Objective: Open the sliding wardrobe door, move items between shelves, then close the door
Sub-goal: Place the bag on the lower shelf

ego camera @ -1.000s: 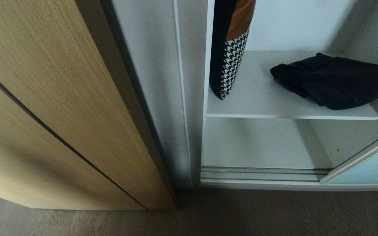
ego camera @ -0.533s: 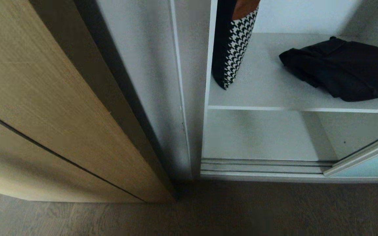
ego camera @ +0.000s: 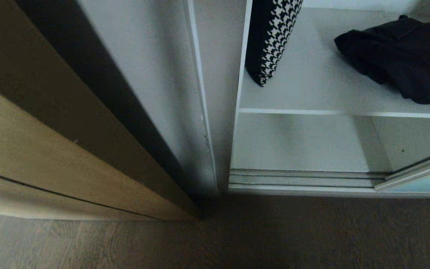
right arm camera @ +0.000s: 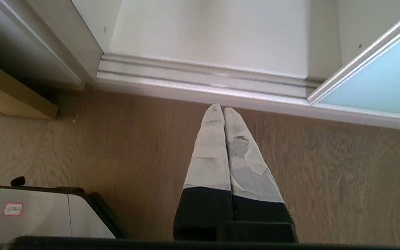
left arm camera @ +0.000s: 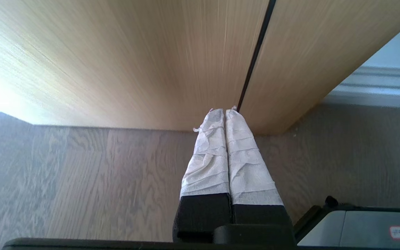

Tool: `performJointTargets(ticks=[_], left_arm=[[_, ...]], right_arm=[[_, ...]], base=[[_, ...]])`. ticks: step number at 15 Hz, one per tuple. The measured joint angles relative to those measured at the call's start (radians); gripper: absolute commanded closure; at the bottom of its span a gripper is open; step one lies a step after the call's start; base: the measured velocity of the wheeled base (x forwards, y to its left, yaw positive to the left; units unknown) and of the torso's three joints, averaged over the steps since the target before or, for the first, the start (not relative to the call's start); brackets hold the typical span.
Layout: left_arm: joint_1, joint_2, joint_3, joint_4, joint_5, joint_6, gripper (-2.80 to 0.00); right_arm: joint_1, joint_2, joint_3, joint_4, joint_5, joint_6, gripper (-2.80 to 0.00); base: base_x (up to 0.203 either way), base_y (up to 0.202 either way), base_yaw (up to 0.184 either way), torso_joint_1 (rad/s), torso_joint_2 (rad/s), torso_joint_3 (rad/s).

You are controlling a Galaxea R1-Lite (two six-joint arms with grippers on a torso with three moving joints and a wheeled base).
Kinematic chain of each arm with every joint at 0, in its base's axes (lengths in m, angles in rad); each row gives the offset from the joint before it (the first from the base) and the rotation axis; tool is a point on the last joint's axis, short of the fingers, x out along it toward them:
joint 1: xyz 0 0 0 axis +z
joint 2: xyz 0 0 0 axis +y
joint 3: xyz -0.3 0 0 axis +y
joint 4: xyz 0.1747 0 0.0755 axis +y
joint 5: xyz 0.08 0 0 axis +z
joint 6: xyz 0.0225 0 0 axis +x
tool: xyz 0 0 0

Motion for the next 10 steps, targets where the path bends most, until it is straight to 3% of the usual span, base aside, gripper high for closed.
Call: performJointTargets(ticks=[10], left_arm=[[0.000,0.000,0.000,0.000,0.000,0.000,0.00]], right_arm=[[0.000,0.000,0.000,0.000,0.000,0.000,0.00]], base=[[0.000,0.000,0.000,0.002,0.00,-0.197]])
